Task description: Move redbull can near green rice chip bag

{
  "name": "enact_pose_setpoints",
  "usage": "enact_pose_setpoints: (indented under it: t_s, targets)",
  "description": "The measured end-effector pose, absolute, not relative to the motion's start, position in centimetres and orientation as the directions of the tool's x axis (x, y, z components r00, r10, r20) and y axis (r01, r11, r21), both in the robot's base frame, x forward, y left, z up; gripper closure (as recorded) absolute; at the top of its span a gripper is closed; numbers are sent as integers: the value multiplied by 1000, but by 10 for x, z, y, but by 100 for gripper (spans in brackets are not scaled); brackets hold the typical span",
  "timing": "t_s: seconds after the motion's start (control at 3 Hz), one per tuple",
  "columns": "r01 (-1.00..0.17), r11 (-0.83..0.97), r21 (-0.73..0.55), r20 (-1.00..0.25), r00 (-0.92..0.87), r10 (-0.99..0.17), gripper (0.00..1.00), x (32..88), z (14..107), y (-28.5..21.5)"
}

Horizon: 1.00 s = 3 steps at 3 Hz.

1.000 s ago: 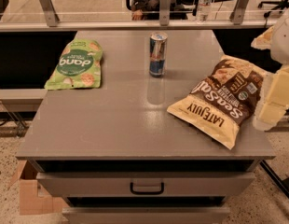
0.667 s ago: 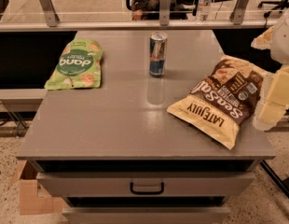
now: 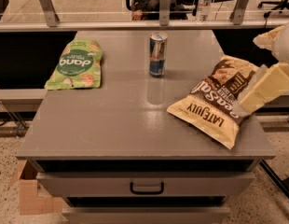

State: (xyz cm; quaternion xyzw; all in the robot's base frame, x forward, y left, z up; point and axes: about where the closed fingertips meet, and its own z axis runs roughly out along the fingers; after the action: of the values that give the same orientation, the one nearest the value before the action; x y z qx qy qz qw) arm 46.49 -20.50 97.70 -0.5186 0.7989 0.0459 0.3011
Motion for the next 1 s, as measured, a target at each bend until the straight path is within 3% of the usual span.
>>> enact_pose_setpoints:
  t_s: [0.67,1.0]
  targets:
    - [-737,614,-281,-764,-216,-608,0,526,972,-224]
    - [-701,624,-345,-824,-92,-558,0,591,960,-245]
